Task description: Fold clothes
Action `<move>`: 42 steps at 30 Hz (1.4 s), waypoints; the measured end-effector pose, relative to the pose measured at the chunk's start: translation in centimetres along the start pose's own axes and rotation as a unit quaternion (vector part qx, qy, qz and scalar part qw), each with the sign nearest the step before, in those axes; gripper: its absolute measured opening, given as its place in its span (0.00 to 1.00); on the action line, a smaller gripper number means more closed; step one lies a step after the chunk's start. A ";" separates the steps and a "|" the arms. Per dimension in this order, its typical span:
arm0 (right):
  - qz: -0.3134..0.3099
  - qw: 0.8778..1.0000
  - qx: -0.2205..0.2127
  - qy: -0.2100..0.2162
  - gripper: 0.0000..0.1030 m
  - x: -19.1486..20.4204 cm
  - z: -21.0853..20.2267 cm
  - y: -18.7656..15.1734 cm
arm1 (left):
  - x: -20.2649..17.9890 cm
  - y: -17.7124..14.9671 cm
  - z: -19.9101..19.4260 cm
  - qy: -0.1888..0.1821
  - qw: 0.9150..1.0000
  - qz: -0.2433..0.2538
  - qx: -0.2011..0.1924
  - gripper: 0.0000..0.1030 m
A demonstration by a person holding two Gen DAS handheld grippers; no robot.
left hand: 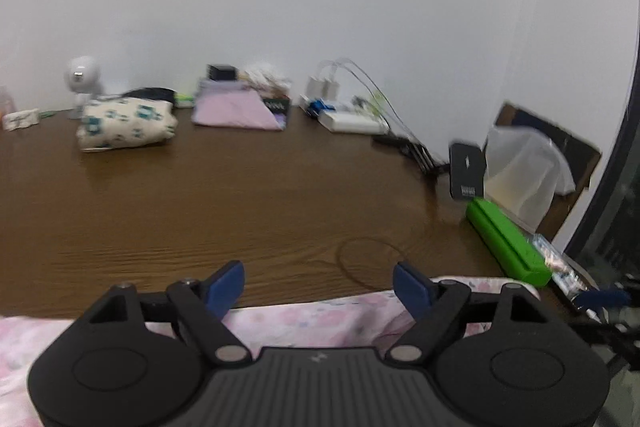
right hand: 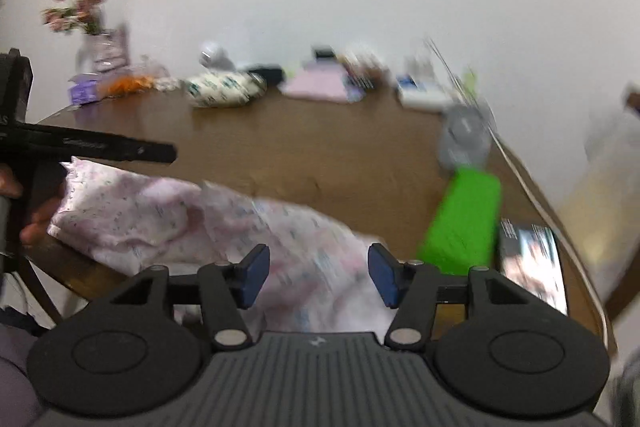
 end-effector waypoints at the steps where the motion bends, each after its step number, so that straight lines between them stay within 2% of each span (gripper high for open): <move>1: 0.011 1.000 0.029 0.000 0.51 -0.4 0.0 -0.7 | -0.6 -0.5 0.8 0.000 1.000 0.011 0.014 0.72; 3: 0.035 0.997 0.063 -0.001 0.51 -1.3 0.3 -1.7 | -1.5 -1.7 2.0 -0.001 0.999 0.028 0.040 0.66; 6: 0.103 0.992 0.070 -0.001 0.53 -2.4 1.2 -2.7 | -1.9 -3.0 2.7 0.005 0.998 0.045 0.050 0.66; 8: 0.132 0.990 0.047 -0.006 0.59 -2.3 1.8 -3.1 | -2.3 -3.4 2.6 0.009 0.997 0.066 0.046 0.66; 12: 0.148 0.988 -0.008 -0.037 0.59 -0.7 3.7 -2.9 | -2.8 -4.1 2.4 0.014 0.996 0.085 0.033 0.70; 14: 0.114 0.991 -0.029 -0.068 0.37 0.5 5.0 -3.0 | -2.5 -4.0 2.1 0.011 0.996 0.076 0.034 0.70; 15: 0.096 0.991 -0.039 -0.085 0.17 1.1 5.5 -3.1 | -2.0 -3.6 1.4 0.005 0.998 0.061 0.034 0.69; 16: 0.077 0.991 -0.049 -0.101 0.11 1.7 6.1 -3.2 | -1.4 -3.0 0.4 -0.004 0.999 0.043 0.031 0.69; 19: 0.015 0.991 -0.061 -0.116 0.07 2.9 6.8 -3.3 | 1.4 -1.3 -4.0 -0.008 1.000 0.012 -0.008 0.75; 21: -0.007 0.991 -0.062 -0.119 0.06 2.9 7.2 -2.9 | 4.0 -0.5 -7.1 0.029 0.999 0.008 -0.036 0.75; 24: 0.020 0.992 -0.085 -0.089 0.05 2.5 7.3 -1.1 | 9.2 -0.7 -11.2 0.113 0.992 -0.011 -0.049 0.76; 26: 0.016 0.992 -0.115 -0.047 0.05 4.4 6.9 1.3 | 13.1 -1.4 -13.9 0.183 0.981 -0.036 -0.047 0.76; 28: 0.011 0.989 -0.145 -0.004 0.05 6.4 6.5 3.8 | 16.4 -2.3 -16.3 0.246 0.966 -0.062 -0.043 0.76; 30: 0.003 0.986 -0.152 0.066 0.05 10.5 6.5 5.6 | 19.3 -3.3 -18.7 0.292 0.951 -0.092 -0.042 0.76; 33: -0.042 0.982 -0.109 0.146 0.05 18.4 8.4 5.2 | 21.5 -4.8 -21.5 0.321 0.937 -0.128 -0.046 0.78; 34: -0.062 0.980 -0.087 0.167 0.05 21.1 9.4 4.2 | 21.8 -5.2 -22.1 0.322 0.936 -0.135 -0.044 0.78; 36: -0.097 0.974 -0.051 0.198 0.09 25.3 11.3 2.0 | 21.6 -6.1 -22.7 0.305 0.942 -0.135 -0.036 0.81; 38: -0.131 0.968 -0.015 0.213 0.34 27.6 12.3 0.4 | 21.1 -6.7 -22.9 0.279 0.951 -0.133 -0.028 0.81; 39: -0.130 0.967 -0.024 0.218 0.39 27.1 11.5 0.9 | 20.9 -6.9 -23.0 0.265 0.955 -0.130 -0.024 0.81; 41: -0.124 0.964 -0.048 0.228 0.55 25.7 9.4 2.2 | 20.3 -6.9 -22.8 0.240 0.962 -0.124 -0.021 0.82; 42: -0.122 0.963 -0.061 0.233 0.59 25.1 8.4 2.9 | 20.2 -6.9 -22.6 0.233 0.965 -0.123 -0.020 0.83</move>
Point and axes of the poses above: each gripper's, at about its wrist camera, not at the fingertips, and z roughly the way its jaws point, x to its left, y to its top, the point moved 4 cm from there along z, roughly the way its jaws point, and after that the axes turned 10 degrees about -x, right-handed, at the moved point
